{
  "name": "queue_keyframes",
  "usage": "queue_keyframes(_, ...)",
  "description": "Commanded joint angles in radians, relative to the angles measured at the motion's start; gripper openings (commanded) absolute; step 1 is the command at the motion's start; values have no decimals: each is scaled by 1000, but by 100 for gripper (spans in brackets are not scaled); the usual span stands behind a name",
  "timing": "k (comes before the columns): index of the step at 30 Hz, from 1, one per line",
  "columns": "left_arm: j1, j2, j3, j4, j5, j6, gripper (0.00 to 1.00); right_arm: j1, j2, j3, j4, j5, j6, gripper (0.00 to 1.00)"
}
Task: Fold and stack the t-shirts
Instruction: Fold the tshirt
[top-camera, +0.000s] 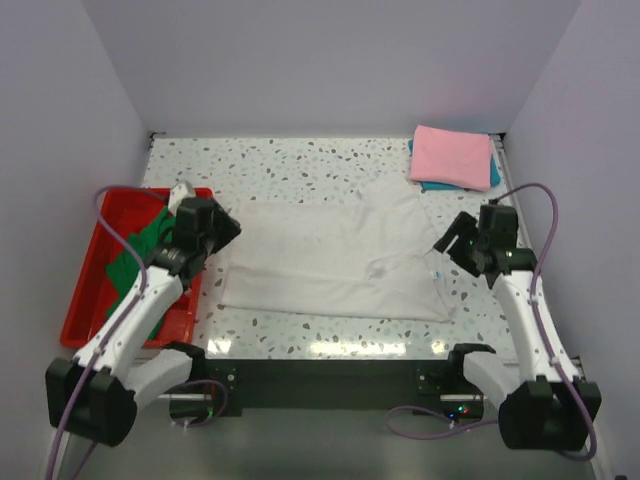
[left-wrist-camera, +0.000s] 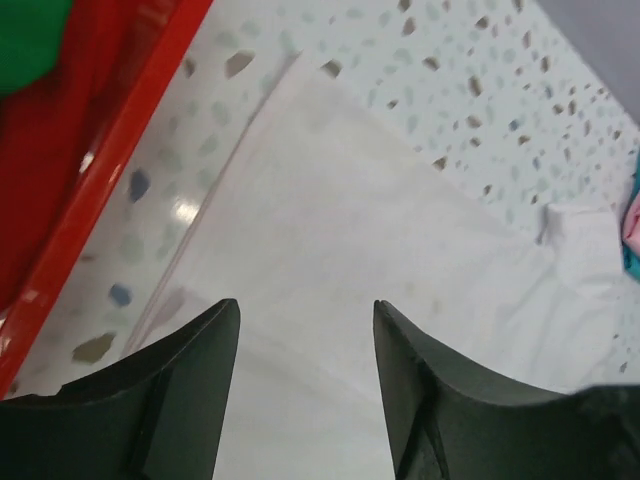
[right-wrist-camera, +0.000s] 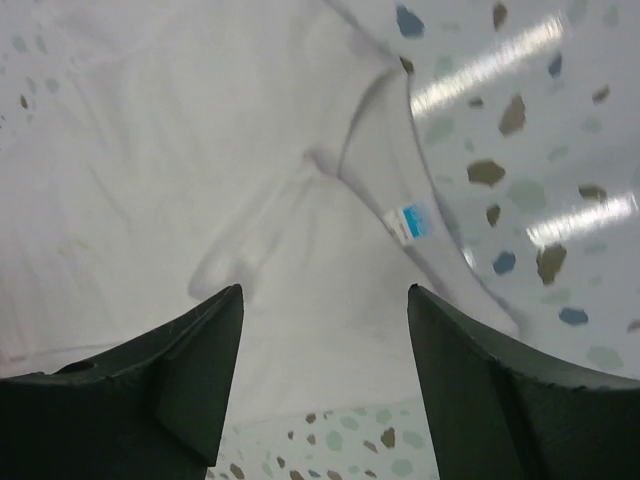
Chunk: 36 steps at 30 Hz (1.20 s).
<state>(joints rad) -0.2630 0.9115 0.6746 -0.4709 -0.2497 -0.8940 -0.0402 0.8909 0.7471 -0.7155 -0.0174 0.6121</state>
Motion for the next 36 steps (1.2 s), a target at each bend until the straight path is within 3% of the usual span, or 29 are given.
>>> queue_keyframes(1, 2, 299, 222, 181, 1, 108, 60, -3, 207, 185, 229, -44, -100, 70)
queue_keyframes(4, 5, 520, 388, 244, 9, 184, 50, 3, 440, 339, 307, -44, -139, 63)
queue_keyframes(6, 8, 619, 507, 247, 6, 240, 47, 5, 597, 464, 320, -26, -176, 52)
queue_keyframes(13, 19, 940, 747, 201, -11, 332, 44, 8, 953, 805, 297, -45, -232, 45)
queue_keyframes(23, 34, 1095, 830, 147, -62, 365, 45, 102, 1267, 1077, 249, -70, -288, 46)
queue_keyframes(36, 53, 1152, 827, 153, -63, 369, 45, 160, 1431, 1209, 202, 80, -324, 47)
